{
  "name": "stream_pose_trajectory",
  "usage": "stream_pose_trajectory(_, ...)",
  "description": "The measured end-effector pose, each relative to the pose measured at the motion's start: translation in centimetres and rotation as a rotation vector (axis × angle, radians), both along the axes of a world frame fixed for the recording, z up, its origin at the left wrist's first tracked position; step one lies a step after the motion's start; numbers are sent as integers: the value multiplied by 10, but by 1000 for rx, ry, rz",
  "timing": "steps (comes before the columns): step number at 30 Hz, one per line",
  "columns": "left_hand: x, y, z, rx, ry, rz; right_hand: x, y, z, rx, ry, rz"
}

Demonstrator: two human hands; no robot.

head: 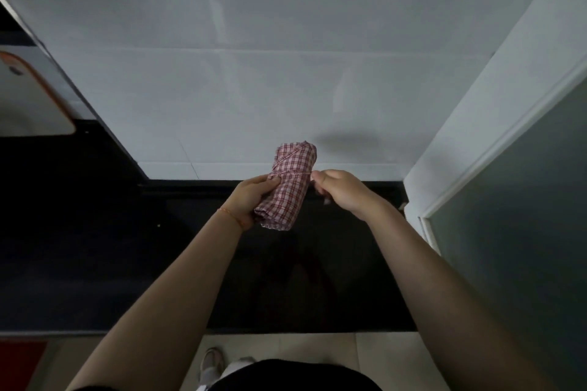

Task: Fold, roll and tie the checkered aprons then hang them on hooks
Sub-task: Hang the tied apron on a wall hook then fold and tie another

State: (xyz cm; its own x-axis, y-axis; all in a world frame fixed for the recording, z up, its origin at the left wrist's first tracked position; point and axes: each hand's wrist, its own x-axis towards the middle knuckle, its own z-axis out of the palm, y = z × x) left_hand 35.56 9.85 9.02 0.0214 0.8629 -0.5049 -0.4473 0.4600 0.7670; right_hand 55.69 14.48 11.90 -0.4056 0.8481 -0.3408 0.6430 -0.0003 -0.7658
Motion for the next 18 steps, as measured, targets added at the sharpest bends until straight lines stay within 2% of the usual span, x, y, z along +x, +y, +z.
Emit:
stream_pose_trajectory(2, -2, 0, -5, -11, 2, 14, -8, -4, -7, -28, 50, -67)
stream_pose_trajectory(6, -4, 3, -11, -44, 28, -16, -14, -13, -15, -275, 265, -246)
stream_pose_trajectory(9, -7, 4, -12, -47, 37, -35, -13, -15, -16, -333, 236, -282)
stream_pose_trajectory(13, -6, 6, -15, -19, 94, -65, -9, -16, -18, -281, 159, -272)
stream_pose_trajectory(18, -1, 7, -25, 53, 179, -65, -5, -20, -22, -263, 163, -315)
